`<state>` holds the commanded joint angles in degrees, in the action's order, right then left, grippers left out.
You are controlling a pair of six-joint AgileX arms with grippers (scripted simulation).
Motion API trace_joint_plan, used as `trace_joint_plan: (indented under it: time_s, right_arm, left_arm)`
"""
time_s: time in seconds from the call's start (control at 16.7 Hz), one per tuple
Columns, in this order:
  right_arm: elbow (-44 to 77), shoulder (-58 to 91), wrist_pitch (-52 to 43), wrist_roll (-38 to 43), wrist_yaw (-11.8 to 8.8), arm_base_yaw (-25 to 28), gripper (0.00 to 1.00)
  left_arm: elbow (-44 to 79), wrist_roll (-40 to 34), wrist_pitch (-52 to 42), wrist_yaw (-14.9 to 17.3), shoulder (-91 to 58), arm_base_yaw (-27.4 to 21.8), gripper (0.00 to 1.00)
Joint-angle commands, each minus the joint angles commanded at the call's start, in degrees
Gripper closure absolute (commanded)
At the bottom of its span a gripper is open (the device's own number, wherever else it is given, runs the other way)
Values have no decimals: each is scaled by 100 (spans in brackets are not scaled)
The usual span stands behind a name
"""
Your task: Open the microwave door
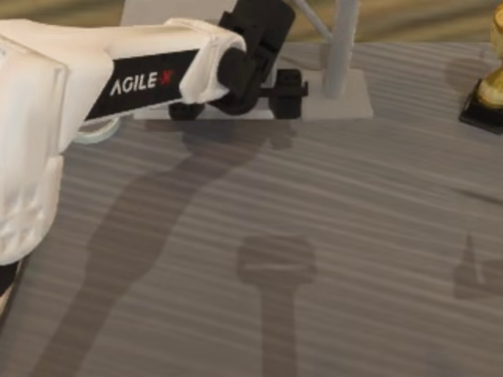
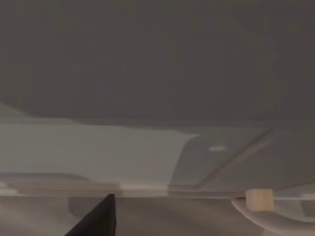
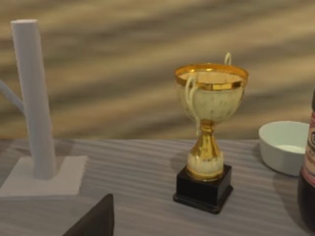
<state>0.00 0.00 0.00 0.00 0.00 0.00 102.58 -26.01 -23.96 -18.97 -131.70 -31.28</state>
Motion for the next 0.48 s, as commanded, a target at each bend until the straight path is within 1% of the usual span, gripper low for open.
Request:
trace_joint_plan:
  time_s: [0.48]
  right_arm:
    - [0, 0, 0, 0, 0, 0, 0]
  left_arm:
    - [0, 0, 0, 0, 0, 0, 68]
